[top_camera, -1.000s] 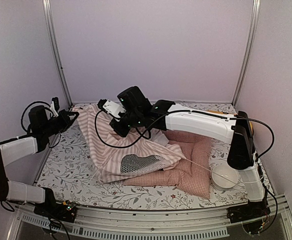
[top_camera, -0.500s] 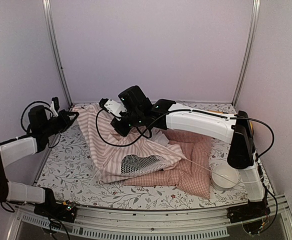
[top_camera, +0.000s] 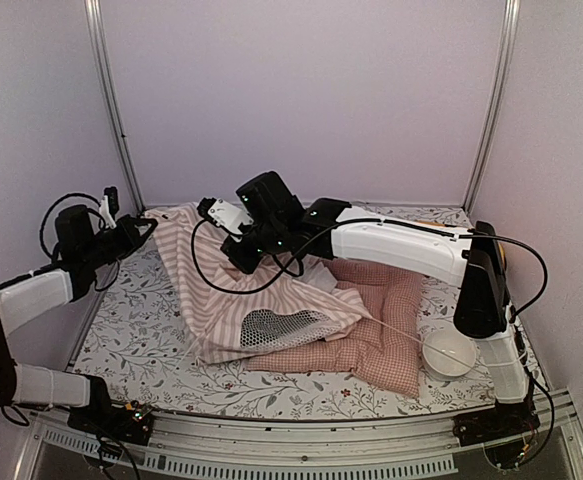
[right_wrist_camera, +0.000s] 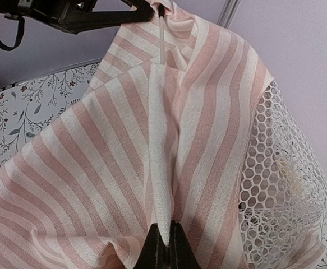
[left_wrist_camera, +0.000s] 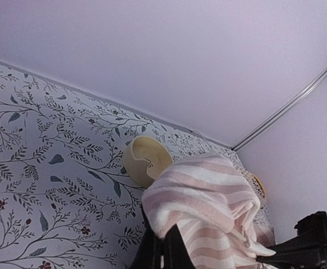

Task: Set up the pet tent
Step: Insert the tent pole into the pole socket of the pet tent.

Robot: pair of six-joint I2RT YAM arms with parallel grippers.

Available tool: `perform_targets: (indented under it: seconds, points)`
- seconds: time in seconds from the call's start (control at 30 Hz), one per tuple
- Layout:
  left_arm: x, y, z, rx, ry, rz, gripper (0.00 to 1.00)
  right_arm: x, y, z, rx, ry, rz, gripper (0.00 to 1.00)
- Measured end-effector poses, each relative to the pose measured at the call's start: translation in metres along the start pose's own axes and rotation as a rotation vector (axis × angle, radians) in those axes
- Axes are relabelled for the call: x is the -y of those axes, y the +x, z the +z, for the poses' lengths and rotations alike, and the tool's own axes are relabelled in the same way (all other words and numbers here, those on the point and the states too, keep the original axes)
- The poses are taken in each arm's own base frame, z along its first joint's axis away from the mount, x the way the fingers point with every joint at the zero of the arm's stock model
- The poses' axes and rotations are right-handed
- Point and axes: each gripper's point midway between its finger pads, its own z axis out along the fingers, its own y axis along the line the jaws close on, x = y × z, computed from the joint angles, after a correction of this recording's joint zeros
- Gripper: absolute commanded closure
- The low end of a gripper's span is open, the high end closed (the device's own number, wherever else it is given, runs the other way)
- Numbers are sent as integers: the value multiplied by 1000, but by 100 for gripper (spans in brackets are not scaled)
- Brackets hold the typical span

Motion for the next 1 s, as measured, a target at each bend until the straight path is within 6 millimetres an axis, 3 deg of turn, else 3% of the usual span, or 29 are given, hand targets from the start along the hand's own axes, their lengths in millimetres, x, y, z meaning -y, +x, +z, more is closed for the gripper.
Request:
perform_targets:
  seconds: [0.5, 1.0]
  points:
    - [25, 7, 7, -22, -23, 174, 100, 3, 1, 0, -1, 6, 7, 100]
    - [18, 8, 7, -27, -108, 214, 100, 7, -5, 0, 20, 26, 26, 100]
